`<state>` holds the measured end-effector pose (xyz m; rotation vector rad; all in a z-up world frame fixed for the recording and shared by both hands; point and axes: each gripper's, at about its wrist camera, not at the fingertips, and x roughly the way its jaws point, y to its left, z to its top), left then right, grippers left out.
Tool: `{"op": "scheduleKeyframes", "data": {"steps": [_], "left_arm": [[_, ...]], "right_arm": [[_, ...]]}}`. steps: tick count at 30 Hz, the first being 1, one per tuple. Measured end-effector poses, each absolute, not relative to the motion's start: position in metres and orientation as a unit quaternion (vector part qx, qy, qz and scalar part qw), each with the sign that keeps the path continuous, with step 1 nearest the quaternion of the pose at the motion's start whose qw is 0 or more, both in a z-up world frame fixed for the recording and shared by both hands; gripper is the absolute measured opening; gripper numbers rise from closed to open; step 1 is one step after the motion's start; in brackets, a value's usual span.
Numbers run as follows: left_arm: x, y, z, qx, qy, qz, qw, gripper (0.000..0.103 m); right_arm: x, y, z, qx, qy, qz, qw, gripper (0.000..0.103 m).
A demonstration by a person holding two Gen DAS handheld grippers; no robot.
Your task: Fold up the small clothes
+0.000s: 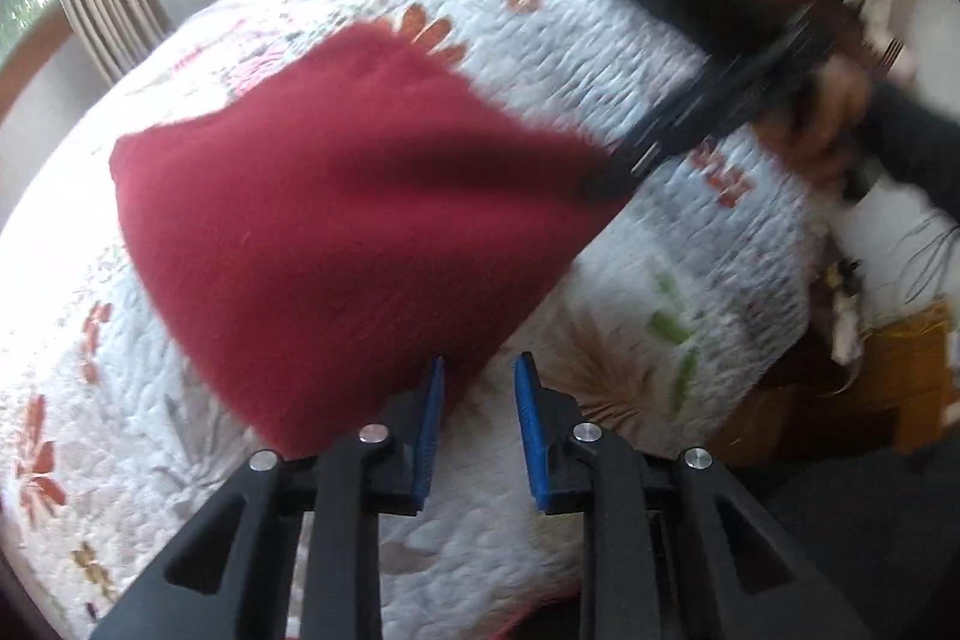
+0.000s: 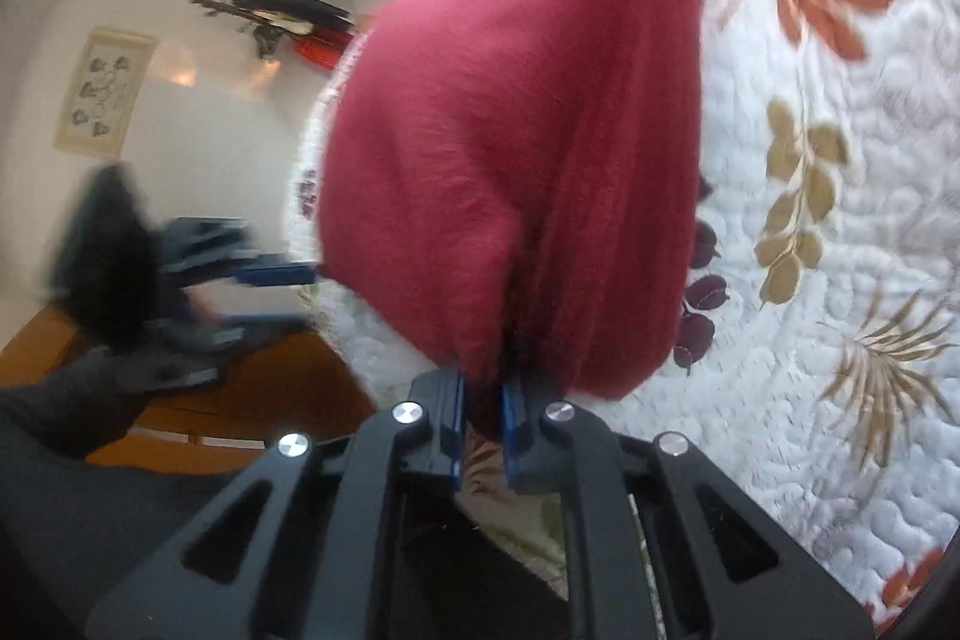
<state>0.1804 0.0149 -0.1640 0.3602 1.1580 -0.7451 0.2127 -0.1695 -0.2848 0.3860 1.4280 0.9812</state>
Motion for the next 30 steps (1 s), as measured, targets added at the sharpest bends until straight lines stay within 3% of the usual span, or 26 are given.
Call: {"op": "scheduleKeyframes", "data": {"steps": [1,3,4,5,9,11,13,17,24,26,28,30], "left_arm": [[0.183,0.014,-0.158,0.152,0.526,-0.352,0.759,0.029],[0.188,0.011,-0.148,0.132,0.509,-0.362,0.769,0.051],[0.192,0.01,-0.147,0.13,0.499,-0.358,0.778,0.071],[0.197,0.01,-0.148,0.133,0.486,-0.345,0.792,0.077],[0.222,0.016,-0.183,0.115,0.522,-0.3,0.79,0.074],[0.226,0.021,-0.193,0.092,0.528,-0.292,0.792,0.075],[0.224,0.023,-0.199,0.093,0.525,-0.284,0.797,0.076],[0.215,0.021,-0.202,0.103,0.523,-0.272,0.801,0.078],[0.218,0.018,-0.206,0.094,0.533,-0.269,0.797,0.081],[0.22,0.019,-0.206,0.09,0.536,-0.269,0.795,0.081],[0.222,0.02,-0.207,0.084,0.54,-0.27,0.793,0.081],[0.224,0.021,-0.207,0.078,0.544,-0.273,0.79,0.081]], "right_arm": [[0.216,-0.165,-0.297,0.162,0.634,0.415,0.633,0.009],[0.218,-0.166,-0.304,0.17,0.639,0.406,0.63,0.009],[0.218,-0.168,-0.302,0.175,0.638,0.408,0.63,0.009],[0.218,-0.171,-0.297,0.176,0.634,0.411,0.631,0.01],[0.216,-0.181,-0.271,0.177,0.62,0.421,0.638,0.014],[0.217,-0.186,-0.258,0.172,0.611,0.425,0.645,0.026],[0.223,-0.194,-0.24,0.179,0.593,0.424,0.661,0.048],[0.252,-0.197,-0.217,0.2,0.555,0.397,0.704,0.059],[0.301,-0.165,-0.243,0.179,0.553,0.346,0.737,0.058],[0.303,-0.164,-0.249,0.178,0.553,0.343,0.738,0.049],[0.305,-0.159,-0.255,0.178,0.556,0.331,0.741,0.026],[0.303,-0.167,-0.257,0.19,0.556,0.322,0.743,0.014]]}}
